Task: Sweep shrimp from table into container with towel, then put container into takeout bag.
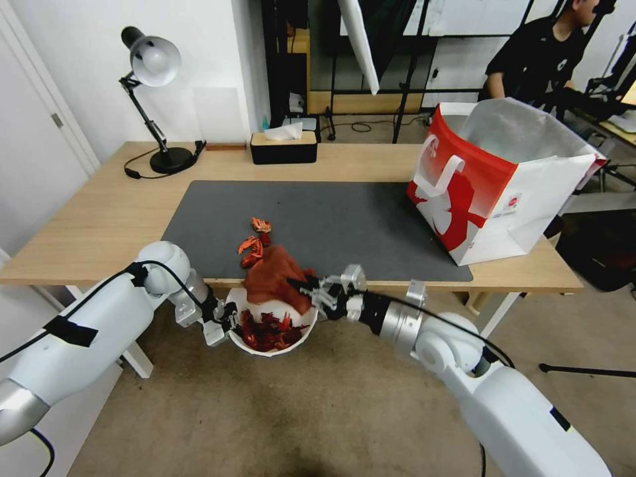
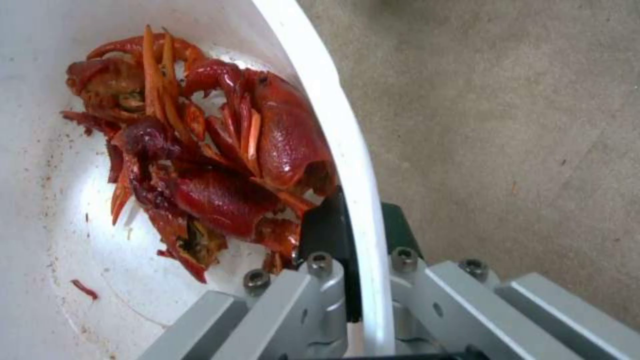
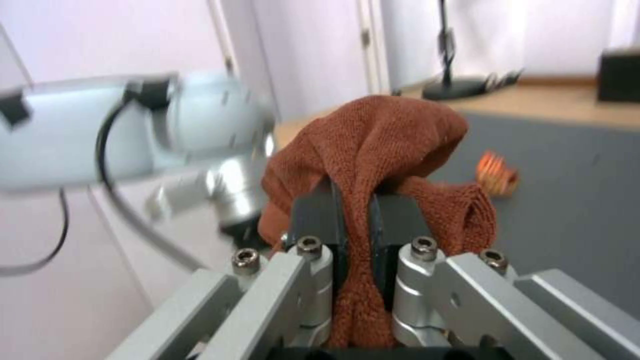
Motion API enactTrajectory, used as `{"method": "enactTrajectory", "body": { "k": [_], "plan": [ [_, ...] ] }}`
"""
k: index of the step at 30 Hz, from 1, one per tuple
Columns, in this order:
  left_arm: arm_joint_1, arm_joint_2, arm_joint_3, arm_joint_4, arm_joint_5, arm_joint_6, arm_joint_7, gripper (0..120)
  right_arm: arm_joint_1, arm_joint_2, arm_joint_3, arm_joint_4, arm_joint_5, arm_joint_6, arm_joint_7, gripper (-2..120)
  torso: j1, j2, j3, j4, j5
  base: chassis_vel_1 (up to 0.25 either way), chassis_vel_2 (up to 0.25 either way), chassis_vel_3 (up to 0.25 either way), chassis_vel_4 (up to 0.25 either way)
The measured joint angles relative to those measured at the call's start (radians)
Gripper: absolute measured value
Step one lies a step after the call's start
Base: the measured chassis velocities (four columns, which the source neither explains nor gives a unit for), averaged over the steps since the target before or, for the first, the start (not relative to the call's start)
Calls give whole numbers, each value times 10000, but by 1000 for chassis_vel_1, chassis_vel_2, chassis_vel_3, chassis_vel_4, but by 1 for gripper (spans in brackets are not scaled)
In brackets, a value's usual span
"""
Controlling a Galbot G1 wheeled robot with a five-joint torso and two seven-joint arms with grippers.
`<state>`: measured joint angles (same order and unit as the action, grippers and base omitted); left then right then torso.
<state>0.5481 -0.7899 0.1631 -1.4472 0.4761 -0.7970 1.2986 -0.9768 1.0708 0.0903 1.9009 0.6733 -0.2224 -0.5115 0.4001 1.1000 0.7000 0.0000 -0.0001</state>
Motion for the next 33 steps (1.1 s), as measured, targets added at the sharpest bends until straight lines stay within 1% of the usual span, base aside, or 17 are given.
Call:
{"method": "enactTrajectory", "body": {
  "k": [1, 3, 4, 7, 8, 11, 12, 14, 18, 21, 22, 25, 26, 30, 31, 33],
  "plan": [
    [0, 0, 0, 0, 0, 0, 0, 0, 0, 0, 0, 0, 0, 0, 0, 4, 0, 0, 0, 0, 0, 0, 0, 0, 0],
    [20, 43, -38, 30, -4, -7, -5, 0, 643, 96, -85, -359, 356, 66, 292, 4, 0, 0, 0, -2, 0, 0, 0, 0, 0],
    [20, 43, -38, 30, -4, -7, -5, 0, 643, 96, -85, -359, 356, 66, 292, 4, 0, 0, 0, -2, 0, 0, 0, 0, 0],
    [35, 87, -117, 75, -21, -23, -11, 0, 1720, 305, -426, -1151, 724, 221, 717, 4, 1, 0, 1, 0, -1, 0, 0, 0, 0],
    [35, 87, -117, 75, -21, -23, -11, 0, 1720, 305, -426, -1151, 724, 221, 717, 4, 1, 0, 1, 0, -1, 0, 0, 0, 0],
    [46, 128, -171, 76, -56, -39, -21, 0, 2746, 627, -868, -2067, 740, 456, 1130, 4, 0, -1, 1, 1, 1, 0, 0, 0, 0],
    [46, 128, -171, 76, -56, -39, -21, 0, 2746, 627, -868, -2067, 740, 456, 1130, 4, 0, -1, 1, 1, 1, 0, 0, 0, 0],
    [51, 135, -209, 72, -55, -55, -22, 0, 3508, 984, -1288, -2898, 620, 545, 1447, 4, 1, -2, 1, 0, -1, 0, 0, 0, 0],
    [56, 151, -213, 59, -51, -74, -23, 0, 3815, 1179, -1473, -3346, 550, 557, 1543, 4, 1, -3, 1, 0, -1, 0, 0, 0, 0],
    [73, 213, -229, 30, 28, -77, -24, 0, 4681, 1690, -1896, -4855, 398, 527, 1452, 4, 0, -2, 1, 1, -1, 0, 0, 0, 0],
    [73, 213, -229, 30, 28, -77, -24, 0, 4681, 1690, -1896, -4855, 398, 527, 1452, 4, 0, -2, 1, 1, -1, 0, 0, 0, 0],
    [73, 239, -277, 57, 25, -78, -19, 0, 5256, 1983, -2232, -5761, 293, 569, 1309, 4, 1, -3, 2, -1, -1, 0, 0, 0, 0],
    [73, 239, -277, 57, 25, -78, -19, 0, 5256, 1983, -2232, -5761, 293, 569, 1309, 4, 1, -3, 2, -1, -1, 0, 0, 0, 0],
    [121, 336, -390, 94, -78, -78, -4, 0, 5937, 2362, -2430, -6737, 159, 610, 1227, 4, 0, -3, 0, 0, 0, 0, 0, 0, 0],
    [121, 336, -390, 94, -78, -78, -4, 0, 5937, 2362, -2430, -6737, 159, 610, 1227, 4, 0, -3, 0, 0, 0, 0, 0, 0, 0],
    [197, 395, -468, 95, -113, -82, -3, 0, 6239, 2507, -2498, -7186, 150, 612, 1157, 4, 0, -2, 0, 0, -1, 0, 0, 0, 0]
  ]
}}
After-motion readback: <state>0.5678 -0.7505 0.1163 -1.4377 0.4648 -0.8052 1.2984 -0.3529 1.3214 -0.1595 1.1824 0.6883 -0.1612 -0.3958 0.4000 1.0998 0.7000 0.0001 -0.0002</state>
